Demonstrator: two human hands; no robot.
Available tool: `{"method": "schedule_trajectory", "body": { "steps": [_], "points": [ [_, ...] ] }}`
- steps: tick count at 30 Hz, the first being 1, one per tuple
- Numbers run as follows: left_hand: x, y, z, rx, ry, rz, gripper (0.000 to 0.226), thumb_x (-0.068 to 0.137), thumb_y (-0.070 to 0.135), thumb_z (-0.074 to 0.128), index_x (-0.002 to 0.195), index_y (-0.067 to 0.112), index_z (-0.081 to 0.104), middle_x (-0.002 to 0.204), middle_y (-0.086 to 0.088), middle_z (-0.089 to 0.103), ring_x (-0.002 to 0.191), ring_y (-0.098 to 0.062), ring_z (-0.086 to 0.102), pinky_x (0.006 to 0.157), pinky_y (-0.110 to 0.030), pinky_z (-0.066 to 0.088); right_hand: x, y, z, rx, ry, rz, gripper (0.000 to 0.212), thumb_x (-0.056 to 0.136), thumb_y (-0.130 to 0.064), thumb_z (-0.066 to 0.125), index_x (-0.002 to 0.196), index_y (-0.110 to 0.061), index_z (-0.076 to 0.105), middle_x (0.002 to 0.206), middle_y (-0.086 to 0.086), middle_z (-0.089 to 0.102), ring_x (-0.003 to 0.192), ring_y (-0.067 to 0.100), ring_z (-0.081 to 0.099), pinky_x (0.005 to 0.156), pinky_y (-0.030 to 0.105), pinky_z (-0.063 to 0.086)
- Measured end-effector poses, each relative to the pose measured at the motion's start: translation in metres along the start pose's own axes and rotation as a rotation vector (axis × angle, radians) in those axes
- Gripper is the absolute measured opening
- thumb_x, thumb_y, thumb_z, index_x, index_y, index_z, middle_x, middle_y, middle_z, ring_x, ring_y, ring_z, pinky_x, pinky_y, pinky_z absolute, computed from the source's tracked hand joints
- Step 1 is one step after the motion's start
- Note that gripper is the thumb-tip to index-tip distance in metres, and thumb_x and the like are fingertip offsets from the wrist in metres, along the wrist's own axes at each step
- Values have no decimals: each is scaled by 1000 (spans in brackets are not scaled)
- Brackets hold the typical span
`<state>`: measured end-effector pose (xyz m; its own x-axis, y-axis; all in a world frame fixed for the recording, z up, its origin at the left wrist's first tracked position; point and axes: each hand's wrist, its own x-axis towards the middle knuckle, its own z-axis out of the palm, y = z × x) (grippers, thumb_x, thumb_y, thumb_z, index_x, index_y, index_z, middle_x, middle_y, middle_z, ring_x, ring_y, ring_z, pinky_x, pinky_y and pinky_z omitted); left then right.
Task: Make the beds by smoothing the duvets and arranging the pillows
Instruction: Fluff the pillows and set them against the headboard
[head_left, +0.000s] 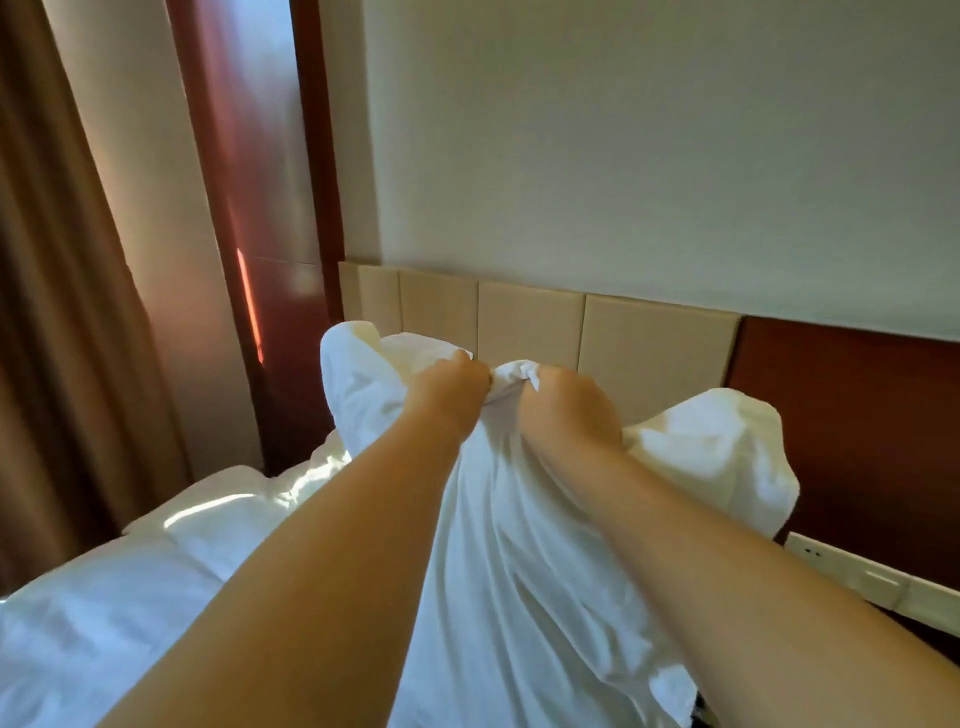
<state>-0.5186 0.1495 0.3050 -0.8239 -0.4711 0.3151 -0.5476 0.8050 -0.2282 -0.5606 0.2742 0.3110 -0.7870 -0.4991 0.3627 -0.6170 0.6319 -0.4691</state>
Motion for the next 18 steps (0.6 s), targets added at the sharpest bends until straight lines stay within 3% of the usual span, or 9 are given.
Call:
{"method": "schedule_trajectory", "body": {
  "steps": [3, 9, 13, 18],
  "points": [
    [50, -3, -17, -75, 126, 63, 30, 91, -3, 51, 120, 3, 55, 117, -15, 50, 104, -37, 60, 73, -37, 41, 46, -5, -9, -34, 130, 32, 37, 99, -24, 32, 123, -18, 60, 124, 10, 62, 113, 34, 57, 88, 36, 43],
    [116, -15, -48, -112, 339, 102, 31, 90, -8, 47, 120, 0, 50, 119, -18, 48, 102, -42, 60, 72, -43, 44, 106, -22, -32, -94, 341, -13, 34, 98, -25, 33, 114, -15, 62, 114, 11, 66, 105, 35, 60, 81, 37, 43],
    [131, -33, -43, -124, 379, 102, 29, 89, -9, 48, 116, 0, 50, 115, -17, 49, 98, -39, 61, 66, -38, 37, 120, -35, -22, -109, 345, -59, 35, 98, -25, 32, 117, -18, 61, 115, 10, 66, 106, 34, 60, 82, 37, 44],
    [141, -57, -8, -107, 324, 91, 29, 91, -8, 45, 119, 0, 50, 117, -17, 49, 98, -38, 62, 67, -40, 41, 137, -36, 16, -145, 261, -117, 35, 99, -27, 33, 117, -15, 61, 115, 13, 66, 106, 35, 60, 82, 36, 43]
  ]
}}
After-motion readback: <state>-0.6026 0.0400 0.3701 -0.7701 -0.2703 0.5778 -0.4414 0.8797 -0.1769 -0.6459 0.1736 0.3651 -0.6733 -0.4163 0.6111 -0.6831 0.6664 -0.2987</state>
